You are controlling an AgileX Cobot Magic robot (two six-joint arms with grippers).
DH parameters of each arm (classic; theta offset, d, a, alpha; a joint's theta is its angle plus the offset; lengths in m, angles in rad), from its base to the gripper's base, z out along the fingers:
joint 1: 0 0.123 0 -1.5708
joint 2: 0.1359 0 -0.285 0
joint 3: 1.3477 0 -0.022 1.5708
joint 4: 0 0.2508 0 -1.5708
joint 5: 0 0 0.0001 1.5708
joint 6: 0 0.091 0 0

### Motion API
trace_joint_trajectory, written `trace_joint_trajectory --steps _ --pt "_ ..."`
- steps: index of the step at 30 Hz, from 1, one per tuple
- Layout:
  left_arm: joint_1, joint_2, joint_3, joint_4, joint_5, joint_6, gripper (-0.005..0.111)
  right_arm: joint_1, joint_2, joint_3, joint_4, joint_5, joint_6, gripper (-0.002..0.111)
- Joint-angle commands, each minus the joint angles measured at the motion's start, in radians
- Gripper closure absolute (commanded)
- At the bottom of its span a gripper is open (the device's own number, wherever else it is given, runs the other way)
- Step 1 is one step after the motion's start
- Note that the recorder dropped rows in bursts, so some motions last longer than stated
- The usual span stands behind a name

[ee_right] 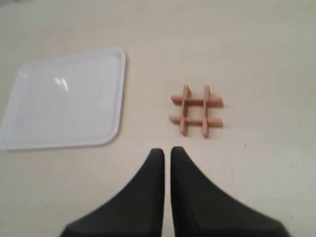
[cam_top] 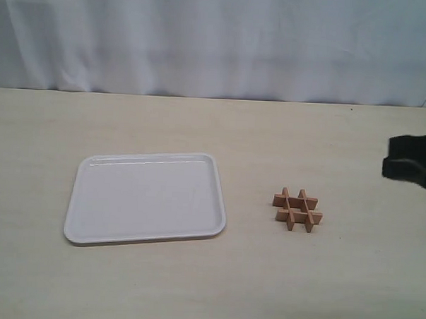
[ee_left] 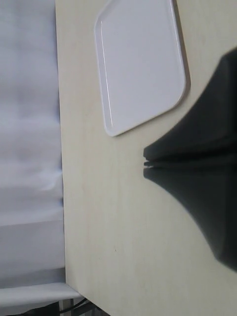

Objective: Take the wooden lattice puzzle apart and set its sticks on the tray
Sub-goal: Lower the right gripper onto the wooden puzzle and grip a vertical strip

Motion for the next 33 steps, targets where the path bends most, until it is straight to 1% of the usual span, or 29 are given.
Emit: trace_joint_trajectory --steps 1,4,6,8,17,22,24,29,31,33 --pt "0.002 0.000 0.002 -0.001 -0.016 0.001 0.107 0.099 0.210 -0.076 -0.244 0.062 0.174 0.104" --pt "0.002 0.000 0.002 -0.001 -0.016 0.001 0.107 0.201 0.337 -0.137 -0.473 0.109 0.342 0.104" --pt "0.002 0.000 0.002 -0.001 -0.016 0.001 0.107 0.249 0.422 -0.189 -0.518 0.157 0.380 0.104" --pt "0.002 0.000 0.002 -0.001 -0.016 0.001 0.107 0.270 0.493 -0.239 -0.514 0.189 0.380 0.104" --pt "0.002 0.000 0.002 -0.001 -0.016 0.001 0.107 0.269 0.749 -0.391 -0.502 0.188 0.380 0.104" --pt "0.002 0.000 0.002 -0.001 -0.016 0.001 0.107 0.269 0.834 -0.439 -0.502 0.180 0.380 0.104" --pt "0.002 0.000 0.002 -0.001 -0.016 0.001 0.107 0.266 0.859 -0.453 -0.507 0.180 0.385 0.100" --pt "0.002 0.000 0.002 -0.001 -0.016 0.001 0.107 0.242 0.879 -0.461 -0.503 0.175 0.387 0.083" --pt "0.002 0.000 0.002 -0.001 -0.016 0.001 0.107 0.234 0.879 -0.461 -0.503 0.166 0.387 0.080" --pt "0.002 0.000 0.002 -0.001 -0.016 0.001 0.107 0.231 0.883 -0.457 -0.503 0.131 0.395 0.079"
